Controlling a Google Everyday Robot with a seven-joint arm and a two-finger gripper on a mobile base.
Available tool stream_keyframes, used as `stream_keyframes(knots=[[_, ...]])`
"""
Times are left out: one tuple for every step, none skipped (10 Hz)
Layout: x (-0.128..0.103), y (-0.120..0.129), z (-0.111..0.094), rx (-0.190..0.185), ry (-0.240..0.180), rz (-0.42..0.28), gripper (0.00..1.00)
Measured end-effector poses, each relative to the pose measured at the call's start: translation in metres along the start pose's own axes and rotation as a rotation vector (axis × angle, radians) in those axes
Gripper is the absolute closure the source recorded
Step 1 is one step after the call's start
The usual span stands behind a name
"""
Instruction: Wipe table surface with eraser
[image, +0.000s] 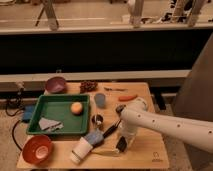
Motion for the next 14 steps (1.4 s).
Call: stream_keyframes(knots=[[-0.006, 0.001, 0.001, -0.010, -0.004, -0.007, 0.99], [-0.009, 0.005, 0.001, -0.017, -0.005, -0.007, 0.99], [-0.009, 0.015, 0.000, -0.023, -0.005, 0.002, 0.99], [-0.006, 0.025, -0.001, -0.026, -0.002, 0.013, 0.99], [-0.001, 0.039, -0.003, -0.028, 0.001, 0.025, 0.99], [0.009, 0.060, -0.004, -0.029, 0.004, 0.042, 0.99], [0.019, 0.079, -0.004, -0.030, 0.006, 0.061, 0.99], [0.029, 0.099, -0.005, -0.030, 0.009, 0.086, 0.99], [0.037, 0.111, -0.005, -0.021, 0.012, 0.110, 0.99], [0.047, 0.122, -0.007, -0.012, 0.021, 0.139, 0.99], [0.056, 0.130, -0.011, 0.001, 0.033, 0.164, 0.99], [0.062, 0.135, -0.014, 0.008, 0.041, 0.177, 0.99], [0.072, 0.131, -0.018, 0.025, 0.052, 0.184, 0.99], [0.077, 0.124, -0.019, 0.036, 0.055, 0.182, 0.99]])
